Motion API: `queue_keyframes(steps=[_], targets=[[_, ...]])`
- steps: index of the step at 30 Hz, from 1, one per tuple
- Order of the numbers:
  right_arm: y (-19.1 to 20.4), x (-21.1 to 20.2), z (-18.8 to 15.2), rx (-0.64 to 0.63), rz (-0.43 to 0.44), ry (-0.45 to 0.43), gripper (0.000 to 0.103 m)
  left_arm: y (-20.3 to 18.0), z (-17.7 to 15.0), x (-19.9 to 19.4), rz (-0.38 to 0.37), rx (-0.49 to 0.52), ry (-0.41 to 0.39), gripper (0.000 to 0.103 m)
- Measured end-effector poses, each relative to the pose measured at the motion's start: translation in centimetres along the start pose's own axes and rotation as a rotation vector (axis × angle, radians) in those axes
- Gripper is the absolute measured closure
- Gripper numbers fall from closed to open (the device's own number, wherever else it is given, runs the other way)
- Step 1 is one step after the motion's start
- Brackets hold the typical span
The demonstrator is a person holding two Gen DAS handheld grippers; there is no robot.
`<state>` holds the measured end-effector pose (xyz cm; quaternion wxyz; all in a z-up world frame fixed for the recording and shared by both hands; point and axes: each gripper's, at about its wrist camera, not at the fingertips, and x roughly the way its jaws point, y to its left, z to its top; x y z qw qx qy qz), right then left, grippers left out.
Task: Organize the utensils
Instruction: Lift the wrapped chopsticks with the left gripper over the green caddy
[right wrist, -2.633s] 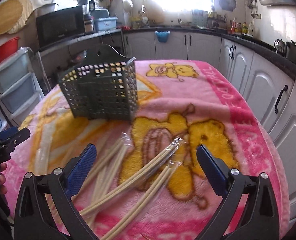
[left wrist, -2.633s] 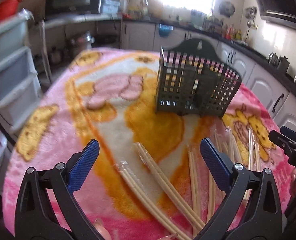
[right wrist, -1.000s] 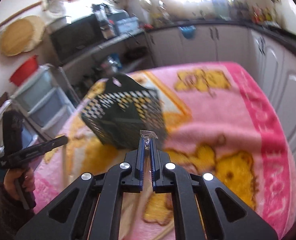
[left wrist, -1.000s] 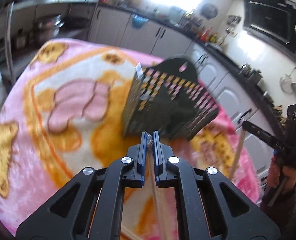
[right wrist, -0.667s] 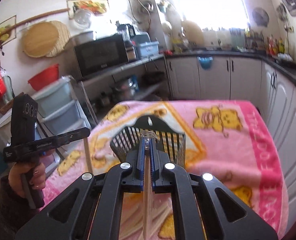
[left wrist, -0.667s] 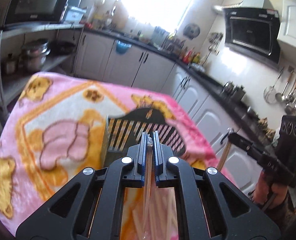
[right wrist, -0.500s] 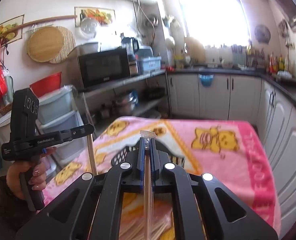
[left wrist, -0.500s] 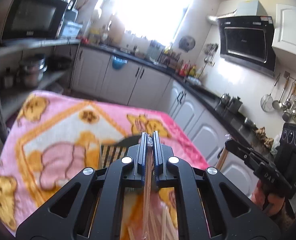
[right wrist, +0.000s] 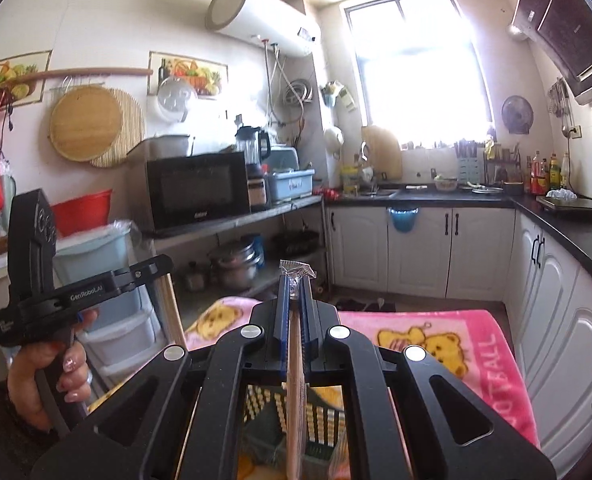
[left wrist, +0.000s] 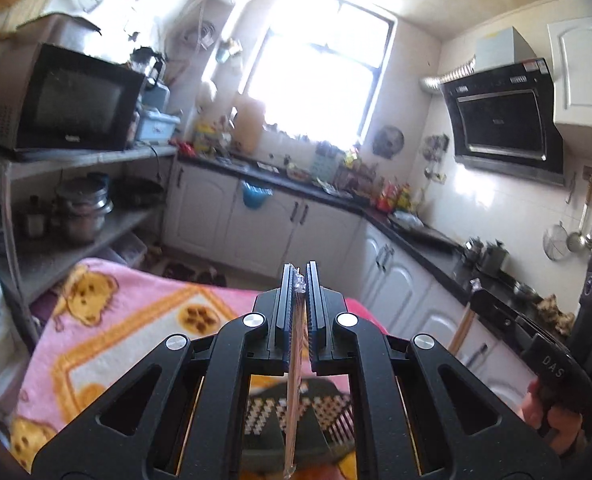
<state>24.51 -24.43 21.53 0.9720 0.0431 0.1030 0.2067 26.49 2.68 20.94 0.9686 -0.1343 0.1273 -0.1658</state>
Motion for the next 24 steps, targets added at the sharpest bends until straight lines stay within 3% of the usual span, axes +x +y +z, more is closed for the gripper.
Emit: queue_keyframes(steps=[8, 24], targets=[[-1.0, 2.1, 0.0, 0.005, -0.045, -0.046, 0.098, -0.2, -0.6, 1.5, 0.072, 0.075, -0.084, 0.1], [-1.6, 5.5, -6.5, 0.031, -0.076, 0.006, 0.097, 1.9, -6.3, 3.9, 0.072, 0.053, 0.021, 0.099]])
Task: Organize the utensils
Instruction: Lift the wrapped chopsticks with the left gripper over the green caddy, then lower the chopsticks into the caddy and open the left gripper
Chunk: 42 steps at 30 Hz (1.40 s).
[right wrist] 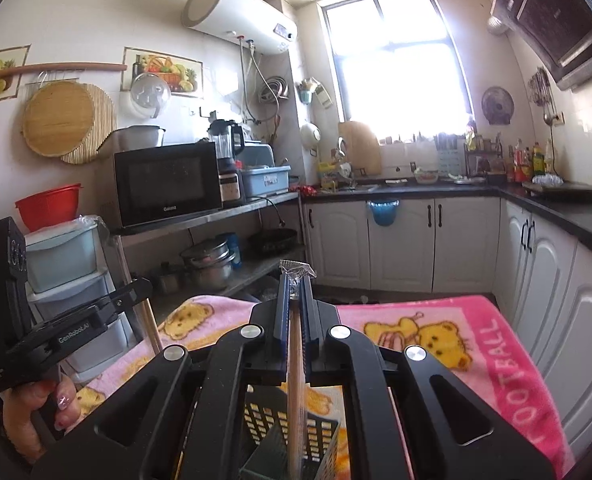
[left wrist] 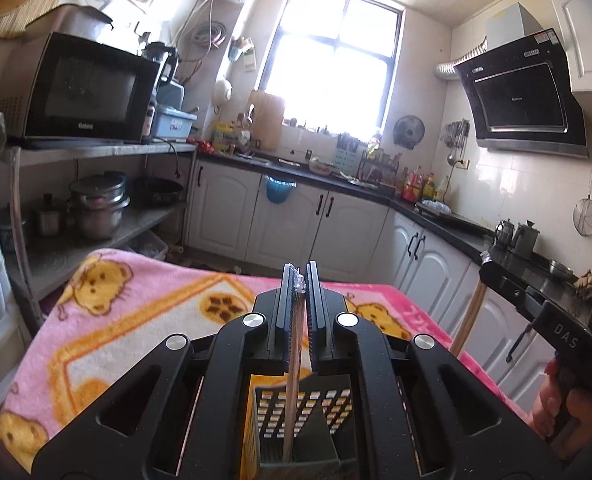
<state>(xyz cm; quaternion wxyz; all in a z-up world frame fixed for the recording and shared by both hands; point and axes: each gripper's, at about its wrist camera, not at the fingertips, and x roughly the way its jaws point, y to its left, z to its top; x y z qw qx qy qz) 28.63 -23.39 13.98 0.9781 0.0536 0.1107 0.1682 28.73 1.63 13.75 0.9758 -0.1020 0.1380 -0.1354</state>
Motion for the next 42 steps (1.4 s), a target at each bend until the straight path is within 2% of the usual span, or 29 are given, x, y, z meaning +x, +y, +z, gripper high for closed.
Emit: queue_keyframes(steps=[3, 8, 13, 17, 22, 31, 35, 42], targets=[[0.0, -0.1, -0.9, 0.014, -0.001, 0.017, 0.097, 0.1, -0.9, 0.0, 0.0, 0.003, 0.031, 0.099], [-0.1, -0.5, -1.9, 0.033, -0.005, 0.045, 0.084, 0.3, -2.0, -0.2, -0.004, -0.008, 0.074, 0.098], [-0.5, -1.3, -2.6, 0.049, -0.01, 0.063, 0.073, 0.2, -2.7, -0.8, 0.002, 0.006, 0.087, 0.076], [-0.7, -2.2, -3.2, 0.055, -0.011, 0.085, 0.065, 0.3, -3.3, -1.1, 0.012, 0.002, 0.118, 0.068], [-0.9, -3.2, -3.8, 0.047, -0.018, 0.117, 0.056, 0.8, -4.1, -2.0, 0.016, -0.011, 0.139, 0.046], [-0.6, -5.2, -5.0, 0.028, -0.019, 0.15, 0.045, 1.2, -4.6, -4.2, 0.037, -0.033, 0.138, 0.012], [-0.2, -6.1, -5.5, 0.015, -0.014, 0.164, 0.039, 1.5, -4.9, -5.5, 0.038, -0.044, 0.131, 0.011], [0.7, -7.2, -6.5, -0.017, -0.004, 0.212, 0.037, 1.5, -5.8, -7.2, 0.044, -0.043, 0.143, 0.011]])
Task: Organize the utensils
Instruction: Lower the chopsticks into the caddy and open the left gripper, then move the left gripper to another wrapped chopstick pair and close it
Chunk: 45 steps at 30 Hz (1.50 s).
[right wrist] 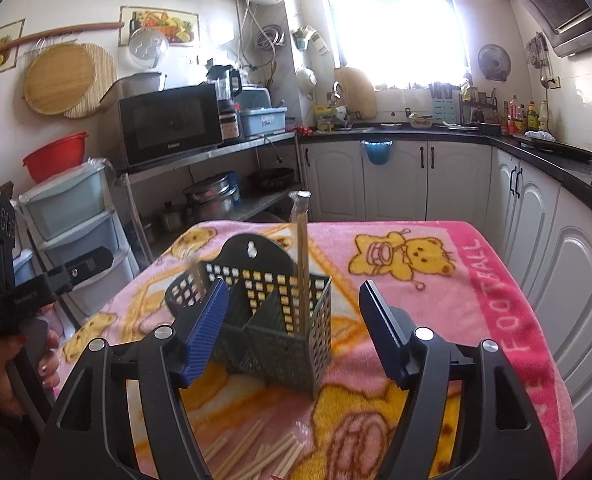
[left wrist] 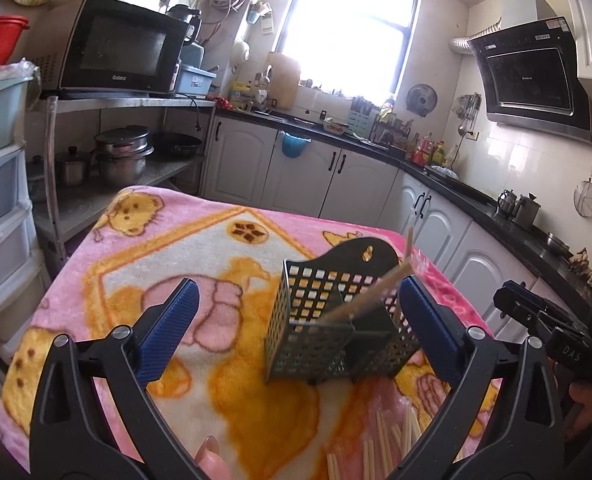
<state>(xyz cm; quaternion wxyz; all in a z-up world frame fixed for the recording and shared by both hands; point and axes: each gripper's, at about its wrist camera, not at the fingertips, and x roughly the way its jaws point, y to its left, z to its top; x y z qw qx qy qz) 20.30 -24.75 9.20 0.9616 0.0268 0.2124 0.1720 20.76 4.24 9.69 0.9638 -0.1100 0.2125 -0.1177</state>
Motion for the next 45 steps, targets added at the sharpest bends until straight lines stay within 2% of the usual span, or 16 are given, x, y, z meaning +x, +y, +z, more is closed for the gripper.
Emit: queue_keyframes(steps=[10, 22, 33, 45], targets=[[1.1, -0.1, -2.0, -0.044, 0.012, 0.078, 0.037, 0.5, -2.8, -0.6, 0.008, 0.014, 0.073, 0.011], [1.7, 0.6, -5.4, -0.067, 0.022, 0.193, 0.037, 2.2, -7.7, -0.5, 0.054, -0.008, 0.204, 0.011], [2.6, 2.2, -8.2, -0.074, 0.042, 0.308, 0.038, 2.6, -10.0, -0.6, 0.079, -0.007, 0.266, 0.011], [2.3, 4.1, -10.1, -0.011, 0.06, 0.423, 0.058, 3.8, -12.3, -0.5, 0.095, -0.048, 0.365, 0.011]])
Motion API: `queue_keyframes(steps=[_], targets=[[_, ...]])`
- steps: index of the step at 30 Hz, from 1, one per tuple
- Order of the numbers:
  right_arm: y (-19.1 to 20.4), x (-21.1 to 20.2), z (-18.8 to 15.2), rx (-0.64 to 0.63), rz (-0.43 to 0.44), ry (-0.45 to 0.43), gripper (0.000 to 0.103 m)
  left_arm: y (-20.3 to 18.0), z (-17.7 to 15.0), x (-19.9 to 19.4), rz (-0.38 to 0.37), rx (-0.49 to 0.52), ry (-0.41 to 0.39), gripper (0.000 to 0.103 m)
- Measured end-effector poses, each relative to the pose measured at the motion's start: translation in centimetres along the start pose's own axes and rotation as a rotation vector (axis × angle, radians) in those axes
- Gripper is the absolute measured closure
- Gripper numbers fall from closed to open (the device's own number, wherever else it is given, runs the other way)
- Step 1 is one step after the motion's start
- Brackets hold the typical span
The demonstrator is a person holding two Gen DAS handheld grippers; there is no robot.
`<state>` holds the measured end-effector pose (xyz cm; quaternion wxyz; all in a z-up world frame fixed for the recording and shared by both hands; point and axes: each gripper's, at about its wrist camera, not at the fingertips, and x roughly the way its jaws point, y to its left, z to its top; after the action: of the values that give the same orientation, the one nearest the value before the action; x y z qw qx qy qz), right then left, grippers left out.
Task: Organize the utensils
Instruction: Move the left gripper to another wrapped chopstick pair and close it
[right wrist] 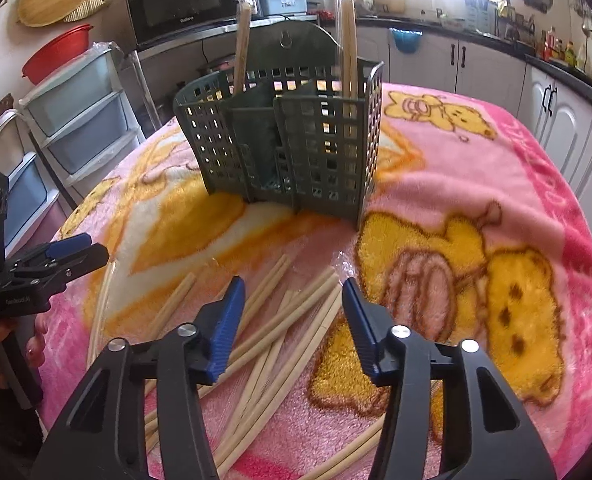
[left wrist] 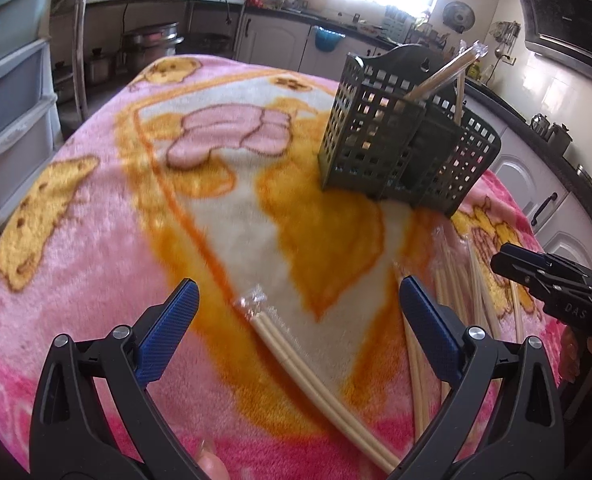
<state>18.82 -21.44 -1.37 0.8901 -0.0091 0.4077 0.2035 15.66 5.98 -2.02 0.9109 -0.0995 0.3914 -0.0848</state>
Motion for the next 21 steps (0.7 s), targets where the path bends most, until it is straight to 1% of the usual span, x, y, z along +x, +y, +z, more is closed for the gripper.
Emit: queue_keyframes(steps=[2, 4, 7, 8, 10, 12, 14, 16, 19, 21], targets=[[-0.2, 0.3, 0.0, 0.021, 0.009, 0.015, 0.062, 0.2, -0.3, 0.1, -0.014, -0.014, 0.019, 0.011], [-0.6, 0.7, 0.1, 0.044, 0.009, 0.032, 0.064, 0.4, -0.5, 0.2, -0.037, -0.031, 0.037, 0.02], [-1.2, 1.5, 0.3, 0.081, 0.013, 0.058, 0.066, 0.9, -0.9, 0.8, -0.082, -0.072, 0.088, 0.037], [-1.4, 1.9, 0.4, 0.092, 0.013, 0.065, 0.066, 1.0, -1.0, 1.1, -0.089, -0.08, 0.101, 0.04], [-1.7, 2.4, 0.6, 0.112, 0.016, 0.075, 0.066, 1.0, -1.2, 1.5, -0.084, -0.082, 0.112, 0.044], [-2.1, 3.0, 0.9, 0.129, 0.024, 0.089, 0.067, 1.0, -1.2, 1.7, -0.076, -0.077, 0.113, 0.045], [-2.3, 3.7, 1.2, 0.142, 0.03, 0.101, 0.07, 1.0, -1.0, 2.0, -0.067, -0.071, 0.114, 0.05], [-2.4, 4.2, 1.6, 0.148, 0.021, 0.106, 0.071, 1.1, -0.8, 2.3, -0.055, -0.065, 0.112, 0.058], [-2.9, 5.0, 2.2, 0.169, 0.019, 0.118, 0.073, 1.4, -0.4, 2.6, -0.047, -0.061, 0.11, 0.063], [-2.8, 5.5, 2.6, 0.161, 0.004, 0.125, 0.076, 1.6, -0.2, 2.9, -0.042, -0.059, 0.109, 0.069]])
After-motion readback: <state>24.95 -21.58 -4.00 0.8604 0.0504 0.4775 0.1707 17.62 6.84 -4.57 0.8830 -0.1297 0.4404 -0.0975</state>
